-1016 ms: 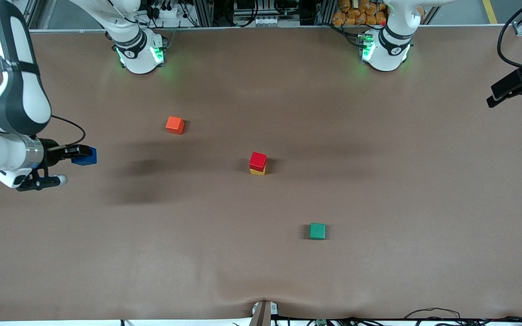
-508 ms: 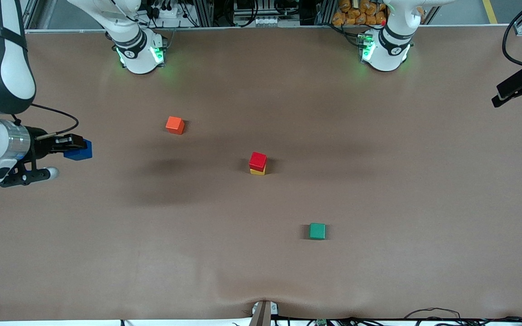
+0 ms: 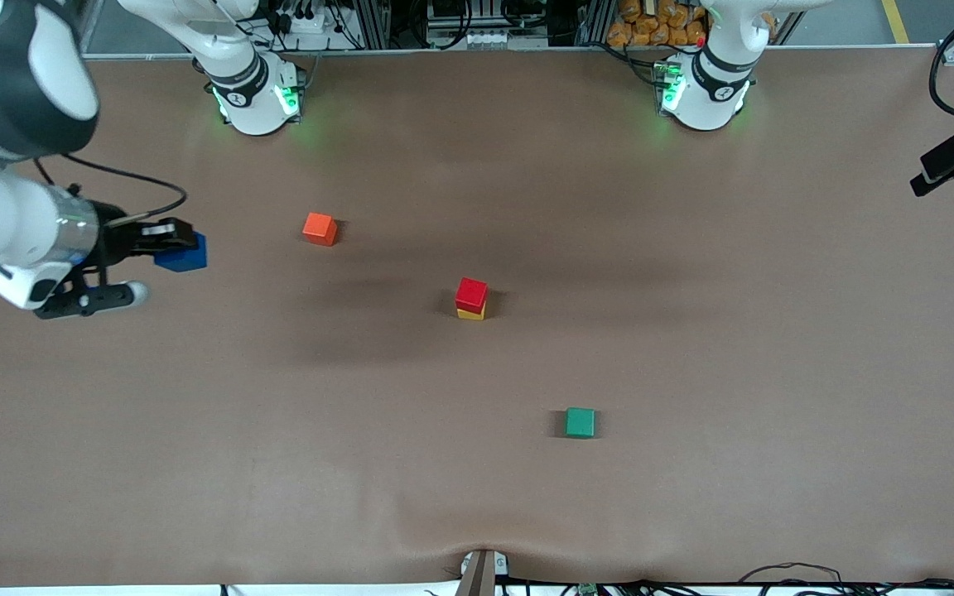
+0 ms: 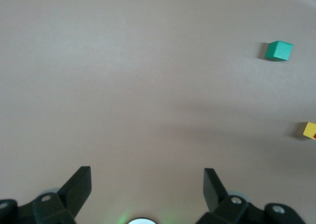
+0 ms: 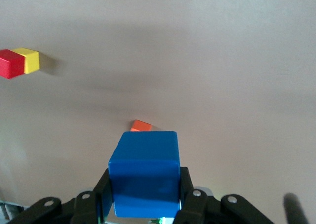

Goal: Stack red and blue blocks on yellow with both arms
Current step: 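Lift the blue cube with the right gripper toward the red-yellow stack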

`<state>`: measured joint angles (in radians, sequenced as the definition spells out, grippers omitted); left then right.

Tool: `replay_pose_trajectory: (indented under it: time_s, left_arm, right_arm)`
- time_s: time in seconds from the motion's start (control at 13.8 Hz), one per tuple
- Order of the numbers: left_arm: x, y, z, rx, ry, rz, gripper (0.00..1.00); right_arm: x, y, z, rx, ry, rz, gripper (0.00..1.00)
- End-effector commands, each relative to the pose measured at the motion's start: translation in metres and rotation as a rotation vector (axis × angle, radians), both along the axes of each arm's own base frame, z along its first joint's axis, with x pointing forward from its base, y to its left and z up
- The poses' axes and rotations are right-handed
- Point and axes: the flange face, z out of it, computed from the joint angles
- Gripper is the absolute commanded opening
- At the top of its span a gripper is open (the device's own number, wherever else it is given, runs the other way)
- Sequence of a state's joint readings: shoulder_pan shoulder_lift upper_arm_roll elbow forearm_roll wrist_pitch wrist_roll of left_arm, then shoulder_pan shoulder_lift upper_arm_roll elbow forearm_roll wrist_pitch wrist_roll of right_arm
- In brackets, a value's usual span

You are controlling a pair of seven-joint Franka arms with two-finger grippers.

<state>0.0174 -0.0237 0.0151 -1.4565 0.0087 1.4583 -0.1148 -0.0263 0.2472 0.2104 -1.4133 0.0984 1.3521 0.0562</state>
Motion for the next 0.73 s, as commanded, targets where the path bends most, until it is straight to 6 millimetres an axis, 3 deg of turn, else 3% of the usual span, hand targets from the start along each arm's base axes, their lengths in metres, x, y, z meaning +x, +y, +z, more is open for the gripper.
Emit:
replay_pose_trajectory:
  time_s: [0.0,0.29,0.51,0.65]
  left_arm:
    - [-0.006,-0.002,0.008,0.004,-0.003,-0.019,1.00]
    - [-0.007,-0.008,0.009,-0.012,-0.005,-0.030,1.00]
    - [-0.006,-0.014,0.010,-0.032,-0.009,-0.039,1.00]
    - [-0.006,-0.019,0.010,-0.032,-0.009,-0.050,1.00]
  right_arm:
    - [-0.016,0.059,0.017,-0.037,-0.011,-0.008,0.00]
    - [-0.032,0.139,0.016,-0.082,-0.049,-0.075,0.00]
    - [-0.024,0.169,0.002,-0.062,-0.093,-0.142,0.00]
    - [-0.023,0.201,-0.011,-0.046,-0.130,-0.176,0.00]
